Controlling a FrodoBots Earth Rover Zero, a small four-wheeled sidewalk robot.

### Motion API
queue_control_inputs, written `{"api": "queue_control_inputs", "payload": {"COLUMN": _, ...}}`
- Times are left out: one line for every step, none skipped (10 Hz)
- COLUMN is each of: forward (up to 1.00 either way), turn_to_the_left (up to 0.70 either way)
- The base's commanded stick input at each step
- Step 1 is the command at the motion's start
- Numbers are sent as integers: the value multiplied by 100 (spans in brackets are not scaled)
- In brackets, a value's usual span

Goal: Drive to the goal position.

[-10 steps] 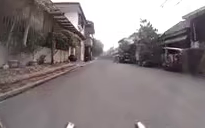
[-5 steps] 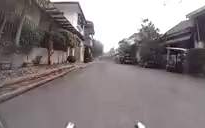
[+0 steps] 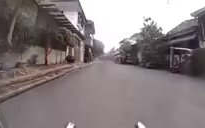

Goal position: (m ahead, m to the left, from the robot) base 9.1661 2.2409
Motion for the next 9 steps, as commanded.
{"api": "queue_control_inputs", "payload": {"forward": 70, "turn_to_the_left": 4}}
{"api": "queue_control_inputs", "payload": {"forward": 70, "turn_to_the_left": 1}}
{"api": "queue_control_inputs", "payload": {"forward": 70, "turn_to_the_left": 1}}
{"api": "queue_control_inputs", "payload": {"forward": 70, "turn_to_the_left": 1}}
{"api": "queue_control_inputs", "payload": {"forward": 70, "turn_to_the_left": 1}}
{"api": "queue_control_inputs", "payload": {"forward": 70, "turn_to_the_left": 1}}
{"api": "queue_control_inputs", "payload": {"forward": 70, "turn_to_the_left": 1}}
{"api": "queue_control_inputs", "payload": {"forward": 70, "turn_to_the_left": 1}}
{"api": "queue_control_inputs", "payload": {"forward": 70, "turn_to_the_left": 1}}
